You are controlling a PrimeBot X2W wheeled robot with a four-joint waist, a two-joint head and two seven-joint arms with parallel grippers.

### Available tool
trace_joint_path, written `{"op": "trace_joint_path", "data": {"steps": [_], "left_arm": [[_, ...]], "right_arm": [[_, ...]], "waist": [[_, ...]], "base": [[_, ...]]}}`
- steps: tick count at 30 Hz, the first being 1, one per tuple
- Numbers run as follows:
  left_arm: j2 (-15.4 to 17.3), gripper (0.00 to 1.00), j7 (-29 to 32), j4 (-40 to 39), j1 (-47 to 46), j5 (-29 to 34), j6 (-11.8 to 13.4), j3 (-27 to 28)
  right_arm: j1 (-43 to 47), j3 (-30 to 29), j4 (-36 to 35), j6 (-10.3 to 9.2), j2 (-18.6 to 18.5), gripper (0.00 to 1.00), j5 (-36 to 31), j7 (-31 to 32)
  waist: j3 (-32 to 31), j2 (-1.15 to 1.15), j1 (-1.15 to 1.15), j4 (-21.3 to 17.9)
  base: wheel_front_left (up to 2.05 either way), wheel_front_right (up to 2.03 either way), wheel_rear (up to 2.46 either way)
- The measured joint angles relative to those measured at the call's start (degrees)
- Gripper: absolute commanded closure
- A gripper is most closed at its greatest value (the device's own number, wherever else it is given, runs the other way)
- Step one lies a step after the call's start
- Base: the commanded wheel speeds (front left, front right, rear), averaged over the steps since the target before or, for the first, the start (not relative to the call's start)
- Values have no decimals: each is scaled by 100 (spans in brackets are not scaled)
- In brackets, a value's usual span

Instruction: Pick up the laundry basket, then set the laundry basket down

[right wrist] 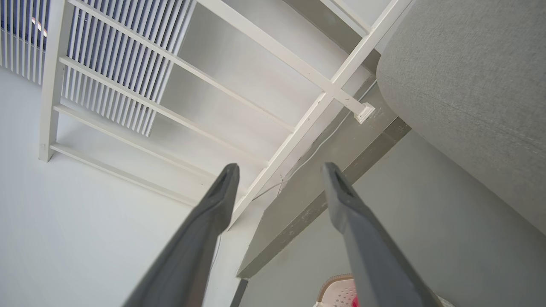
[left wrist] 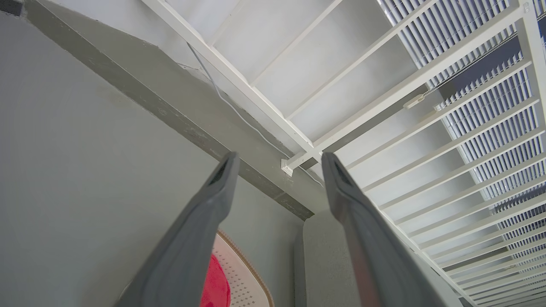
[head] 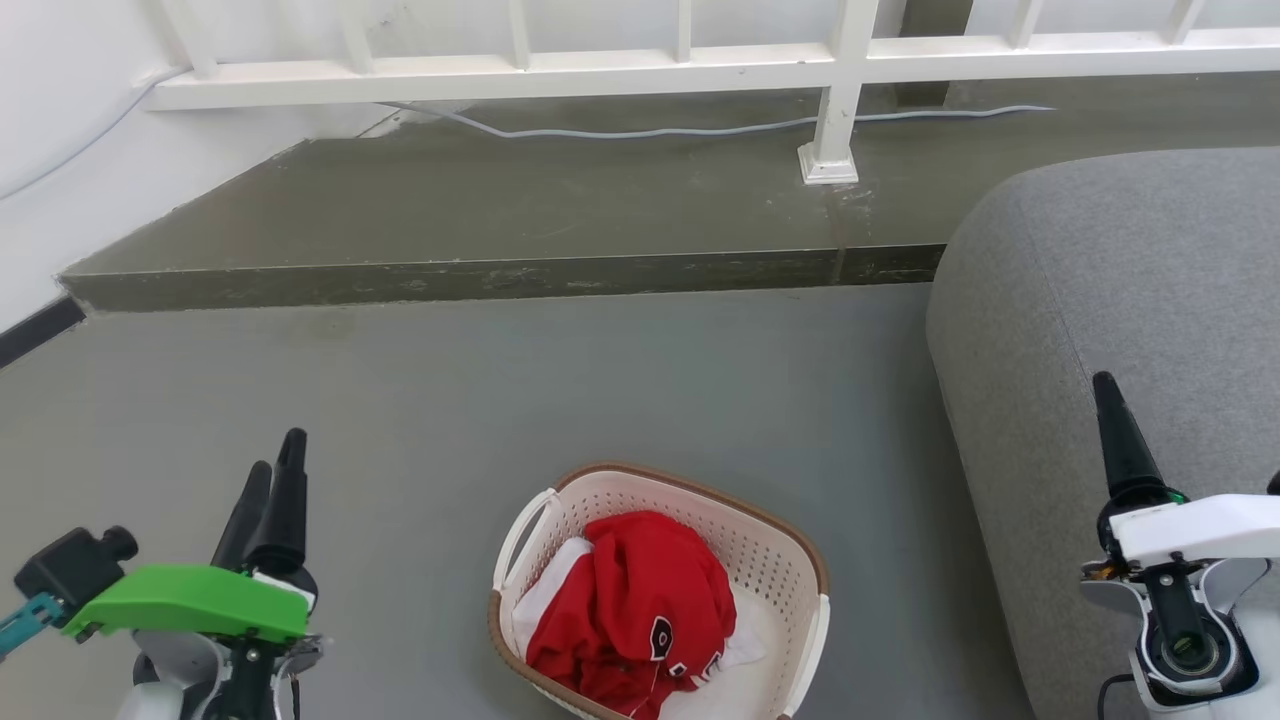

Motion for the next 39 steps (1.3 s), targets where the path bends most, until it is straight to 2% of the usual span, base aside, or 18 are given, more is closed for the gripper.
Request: {"op": "trace_joint_path", "data": {"steps": [9, 20, 39], "left_arm": [[145, 0, -166, -124, -4, 994, 193, -346], [167, 0, -370, -215, -7, 1878, 394, -688], [183, 0, -756, -213, -7, 3275, 768, -1143]], "right_arm": [[2, 303, -53, -165, -200, 0, -999, -176], [2, 701, -60, -430, -392, 0, -2232, -385], [10, 1168, 4, -756, -470, 0, -3758, -758]], "waist": [[6, 0, 0, -5], [27, 0, 0, 3], [47, 0, 0, -38]], "base": [[0, 0, 0], [0, 0, 0], [0, 0, 0]]}}
